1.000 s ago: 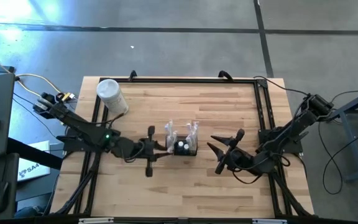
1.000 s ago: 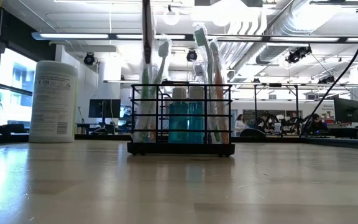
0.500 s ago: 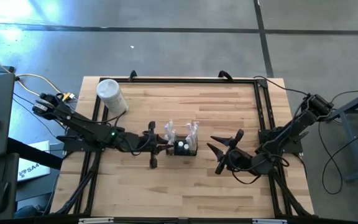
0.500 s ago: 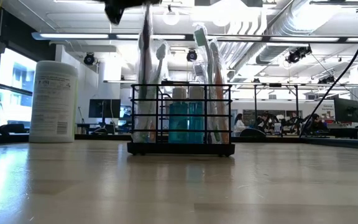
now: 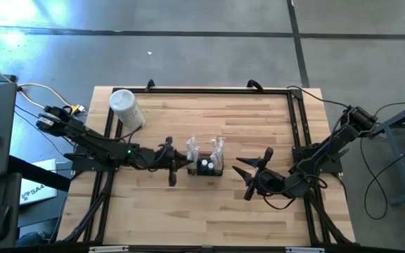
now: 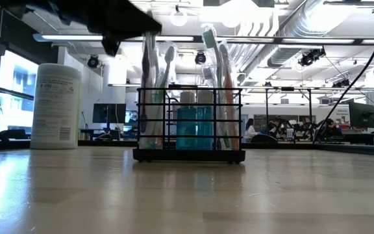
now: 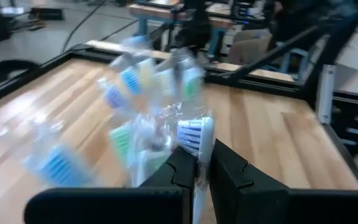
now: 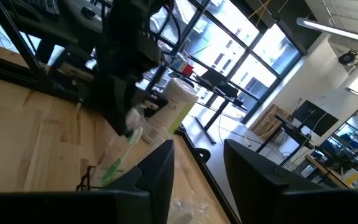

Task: Pick & Place toothbrushing station
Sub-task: Put the purple toothbrush into the black mesh

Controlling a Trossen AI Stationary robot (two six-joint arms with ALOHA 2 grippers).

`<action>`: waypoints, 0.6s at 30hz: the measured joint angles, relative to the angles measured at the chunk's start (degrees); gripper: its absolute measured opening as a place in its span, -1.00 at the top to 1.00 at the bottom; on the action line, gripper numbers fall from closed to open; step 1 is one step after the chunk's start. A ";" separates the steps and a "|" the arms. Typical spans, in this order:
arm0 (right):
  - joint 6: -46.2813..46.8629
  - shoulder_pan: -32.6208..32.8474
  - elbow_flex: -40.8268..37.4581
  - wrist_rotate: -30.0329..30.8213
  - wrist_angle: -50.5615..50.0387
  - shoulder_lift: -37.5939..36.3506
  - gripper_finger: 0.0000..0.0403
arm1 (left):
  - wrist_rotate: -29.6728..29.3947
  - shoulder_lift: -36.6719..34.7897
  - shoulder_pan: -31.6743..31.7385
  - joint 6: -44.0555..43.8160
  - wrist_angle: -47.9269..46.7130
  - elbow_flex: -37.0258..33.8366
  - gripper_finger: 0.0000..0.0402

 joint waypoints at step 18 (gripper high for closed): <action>0.11 -0.02 0.00 0.05 0.00 0.00 0.35 | 1.54 1.81 2.80 -7.56 0.25 -2.26 0.92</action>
